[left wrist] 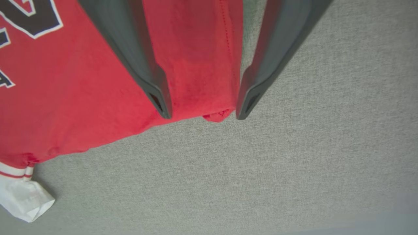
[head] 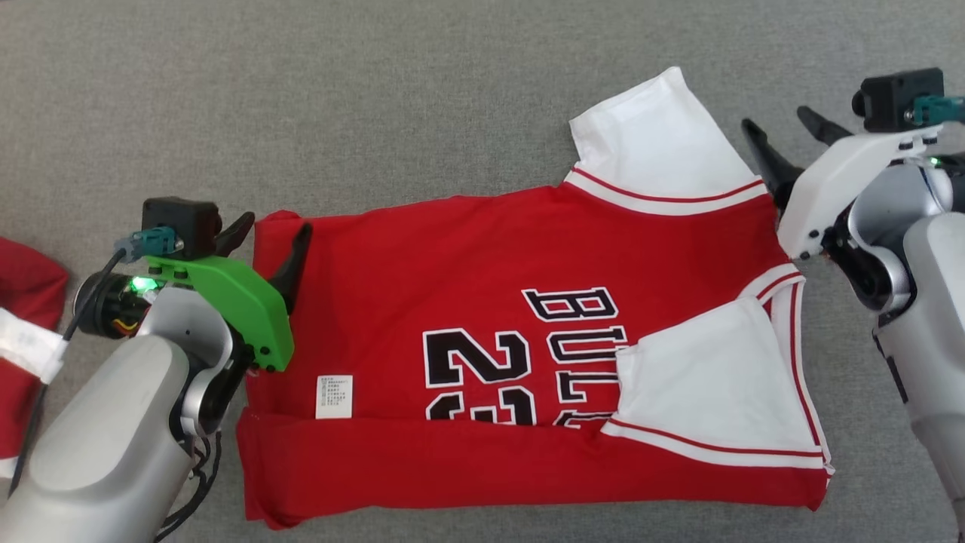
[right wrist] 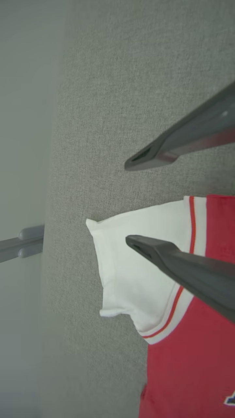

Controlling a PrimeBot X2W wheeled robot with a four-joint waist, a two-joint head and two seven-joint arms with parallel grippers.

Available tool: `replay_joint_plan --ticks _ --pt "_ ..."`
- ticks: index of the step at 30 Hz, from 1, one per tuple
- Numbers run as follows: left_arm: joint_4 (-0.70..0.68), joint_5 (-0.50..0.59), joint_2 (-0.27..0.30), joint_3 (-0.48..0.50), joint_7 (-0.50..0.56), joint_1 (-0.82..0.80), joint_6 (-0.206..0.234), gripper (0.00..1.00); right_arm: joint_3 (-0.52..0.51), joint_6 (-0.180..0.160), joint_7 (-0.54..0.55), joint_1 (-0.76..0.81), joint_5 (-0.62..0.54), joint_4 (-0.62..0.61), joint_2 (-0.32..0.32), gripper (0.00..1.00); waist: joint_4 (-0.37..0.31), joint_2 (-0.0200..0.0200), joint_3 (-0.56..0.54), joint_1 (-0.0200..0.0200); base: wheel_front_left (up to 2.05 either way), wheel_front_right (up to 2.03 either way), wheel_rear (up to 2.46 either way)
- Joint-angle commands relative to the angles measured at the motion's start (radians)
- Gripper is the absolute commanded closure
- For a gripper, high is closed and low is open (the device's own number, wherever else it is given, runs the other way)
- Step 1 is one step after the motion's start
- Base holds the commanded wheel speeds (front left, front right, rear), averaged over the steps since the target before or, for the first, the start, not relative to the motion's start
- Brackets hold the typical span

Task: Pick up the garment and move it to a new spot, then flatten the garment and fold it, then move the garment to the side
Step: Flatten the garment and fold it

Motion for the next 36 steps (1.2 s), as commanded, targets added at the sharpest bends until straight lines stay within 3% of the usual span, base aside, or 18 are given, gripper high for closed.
replay_joint_plan --ticks 1,12,23,24,25,26,27,28,29,30,36 --pt "0.016 0.005 -0.008 -0.002 -0.006 -0.030 -0.009 0.00 0.018 0.000 -0.006 -0.040 0.009 0.023 -0.007 0.00 0.045 -0.0001 0.076 -0.0001 0.00 0.00 0.00" --pt "0.092 0.023 -0.062 -0.025 -0.035 -0.124 -0.050 0.00 0.151 0.000 -0.002 -0.284 0.058 0.256 -0.015 0.00 0.098 -0.0001 0.141 -0.0001 0.00 0.00 0.00" --pt "0.141 0.008 -0.080 -0.040 -0.033 -0.137 -0.073 0.00 0.221 0.000 -0.028 -0.384 0.081 0.420 0.006 0.00 0.106 -0.0001 0.156 -0.0001 0.00 0.00 0.00" --pt "0.147 0.008 -0.081 -0.042 -0.029 -0.140 -0.076 0.00 0.232 0.000 -0.026 -0.390 0.084 0.427 0.007 0.16 0.105 -0.0001 0.157 -0.0001 0.00 0.00 0.00" --pt "0.151 0.006 -0.082 -0.043 -0.030 -0.143 -0.079 0.00 0.242 0.000 -0.025 -0.393 0.091 0.431 0.009 0.41 0.104 -0.0001 0.157 -0.0001 0.00 0.00 0.00" --pt "0.155 0.002 -0.084 -0.041 -0.034 -0.146 -0.084 0.00 0.253 0.000 -0.024 -0.396 0.098 0.436 0.010 0.56 0.102 -0.0001 0.158 -0.0001 0.00 0.00 0.00" --pt "0.160 -0.002 -0.085 -0.042 -0.029 -0.146 -0.090 0.00 0.259 0.000 -0.026 -0.400 0.104 0.440 0.009 0.62 0.101 -0.0001 0.158 -0.0001 0.00 0.00 0.00" --pt "0.164 -0.006 -0.084 -0.044 -0.024 -0.147 -0.095 0.07 0.268 0.000 -0.032 -0.404 0.110 0.444 0.008 0.84 0.099 -0.0001 0.158 -0.0001 0.00 0.00 0.00" --pt "0.168 -0.009 -0.085 -0.045 -0.021 -0.148 -0.099 0.61 0.275 0.000 -0.037 -0.406 0.119 0.447 0.007 1.00 0.096 -0.0001 0.157 -0.0001 0.00 0.00 0.00" --pt "0.170 -0.010 -0.084 -0.046 -0.021 -0.149 -0.101 1.00 0.280 0.000 -0.049 -0.409 0.125 0.449 0.006 1.00 0.094 -0.0001 0.155 -0.0001 0.00 0.00 0.00" --pt "0.178 -0.019 -0.063 -0.025 -0.046 -0.143 -0.098 1.00 0.301 0.000 -0.132 -0.418 0.149 0.472 0.007 1.00 0.079 -0.0001 0.124 -0.0001 0.00 0.00 0.00"
